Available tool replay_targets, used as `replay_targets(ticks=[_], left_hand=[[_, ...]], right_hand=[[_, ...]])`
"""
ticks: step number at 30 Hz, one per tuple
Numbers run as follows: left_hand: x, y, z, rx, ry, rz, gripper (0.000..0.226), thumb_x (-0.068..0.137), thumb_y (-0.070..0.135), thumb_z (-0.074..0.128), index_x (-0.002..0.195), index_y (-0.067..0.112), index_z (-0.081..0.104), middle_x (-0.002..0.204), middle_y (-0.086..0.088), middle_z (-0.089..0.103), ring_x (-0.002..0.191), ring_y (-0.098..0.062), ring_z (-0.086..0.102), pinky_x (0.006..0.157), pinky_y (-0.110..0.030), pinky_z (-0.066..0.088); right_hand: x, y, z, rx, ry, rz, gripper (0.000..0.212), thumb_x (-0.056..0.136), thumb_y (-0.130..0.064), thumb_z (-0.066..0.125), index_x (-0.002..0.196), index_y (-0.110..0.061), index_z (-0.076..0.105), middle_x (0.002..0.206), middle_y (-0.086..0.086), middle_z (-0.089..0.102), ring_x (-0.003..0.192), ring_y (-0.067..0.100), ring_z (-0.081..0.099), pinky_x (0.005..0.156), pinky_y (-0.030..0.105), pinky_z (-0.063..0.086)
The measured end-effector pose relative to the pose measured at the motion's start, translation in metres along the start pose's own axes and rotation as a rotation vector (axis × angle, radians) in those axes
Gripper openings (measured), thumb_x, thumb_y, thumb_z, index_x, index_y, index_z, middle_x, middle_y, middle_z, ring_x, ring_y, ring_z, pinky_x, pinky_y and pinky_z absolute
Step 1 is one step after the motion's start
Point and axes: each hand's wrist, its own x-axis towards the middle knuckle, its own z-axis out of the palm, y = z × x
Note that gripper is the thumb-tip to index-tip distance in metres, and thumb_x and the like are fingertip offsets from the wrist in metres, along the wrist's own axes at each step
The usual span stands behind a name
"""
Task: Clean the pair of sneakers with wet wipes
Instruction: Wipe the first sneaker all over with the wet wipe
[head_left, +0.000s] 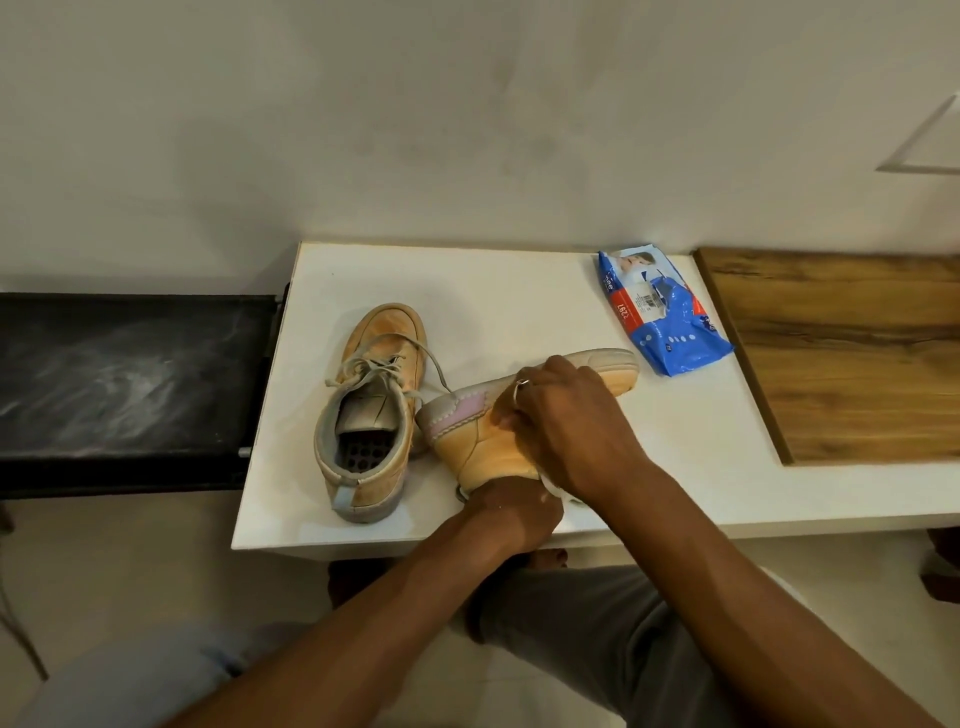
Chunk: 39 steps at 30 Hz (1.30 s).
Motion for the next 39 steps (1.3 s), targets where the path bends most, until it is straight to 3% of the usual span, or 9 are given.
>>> replay_targets(ticks=[2,6,9,13,18,28,30,33,39], left_hand=[[-0.003,0.005,-0.002,0.081,0.020,-0.030,0.043,0.104,0.022,0.037,0.142,0.003,0.036,0.148,-0.015,0.037,0.127,-0.026,0.043,0.107,-0.028,0.034],[-0.001,0.002,-0.005,0.269,-0.035,0.081,0.038,0.103,0.022,0.039,0.135,0.003,0.048,0.141,-0.016,0.047,0.120,-0.028,0.048,0.088,-0.013,0.039],[0.004,0.002,0.003,0.510,-0.018,0.219,0.051,0.105,0.034,0.028,0.143,0.001,0.034,0.150,-0.017,0.035,0.132,-0.027,0.040,0.110,-0.031,0.032],[0.006,0.001,0.012,0.357,0.067,0.138,0.051,0.104,0.030,0.025,0.146,0.001,0.023,0.154,-0.017,0.027,0.137,-0.024,0.033,0.118,-0.024,0.012],[0.004,0.001,0.002,-0.253,0.023,-0.235,0.041,0.105,0.022,0.031,0.139,0.002,0.043,0.142,-0.016,0.046,0.129,-0.030,0.044,0.105,-0.038,0.035],[0.027,-0.005,0.022,0.039,-0.041,0.082,0.043,0.104,0.012,0.035,0.145,0.000,0.031,0.151,-0.016,0.035,0.137,-0.024,0.037,0.118,-0.031,0.015],[0.017,-0.004,0.013,-0.167,0.031,0.006,0.039,0.105,0.018,0.032,0.138,0.001,0.042,0.143,-0.016,0.045,0.117,-0.021,0.048,0.099,-0.018,0.040],[0.005,-0.007,0.008,-0.119,0.126,0.098,0.039,0.102,0.025,0.034,0.125,0.002,0.056,0.129,-0.016,0.057,0.074,-0.020,0.041,0.052,-0.016,0.024],[0.011,-0.005,0.011,-0.100,0.041,0.101,0.041,0.103,0.027,0.033,0.127,0.003,0.056,0.129,-0.015,0.058,0.057,-0.005,0.029,0.053,-0.017,0.022]], right_hand=[[-0.001,0.012,-0.007,-0.056,0.022,0.091,0.012,0.085,-0.014,0.068,0.093,-0.021,0.074,0.090,0.000,0.069,0.085,0.021,0.055,0.071,0.036,0.045],[-0.002,0.025,-0.013,-0.090,0.067,0.198,0.006,0.083,-0.012,0.070,0.085,-0.018,0.072,0.084,0.000,0.067,0.080,0.020,0.054,0.070,0.034,0.042],[-0.001,0.005,-0.002,-0.047,0.006,0.089,0.012,0.080,-0.012,0.071,0.087,-0.022,0.074,0.086,-0.001,0.068,0.082,0.019,0.055,0.068,0.036,0.049],[-0.003,-0.014,0.006,-0.026,0.015,0.013,0.017,0.073,-0.017,0.082,0.089,-0.020,0.077,0.087,0.002,0.071,0.080,0.021,0.059,0.065,0.032,0.046],[-0.004,0.015,-0.011,-0.153,0.048,0.196,0.010,0.086,-0.016,0.068,0.094,-0.017,0.073,0.089,0.001,0.067,0.088,0.022,0.056,0.073,0.036,0.044],[-0.009,-0.006,0.004,-0.049,-0.006,0.097,0.021,0.071,-0.017,0.083,0.091,-0.019,0.077,0.088,0.003,0.070,0.079,0.022,0.060,0.065,0.034,0.051],[-0.007,0.000,-0.003,-0.139,0.022,0.172,0.020,0.074,-0.018,0.080,0.094,-0.018,0.075,0.091,0.002,0.069,0.085,0.023,0.059,0.071,0.037,0.050],[-0.006,0.011,-0.009,-0.171,0.021,0.271,0.016,0.083,-0.018,0.069,0.099,-0.018,0.072,0.098,0.002,0.067,0.093,0.023,0.057,0.079,0.039,0.049],[-0.006,-0.008,0.005,0.035,-0.021,0.143,0.011,0.079,-0.011,0.073,0.090,-0.013,0.076,0.088,0.007,0.070,0.080,0.025,0.061,0.067,0.037,0.054]])
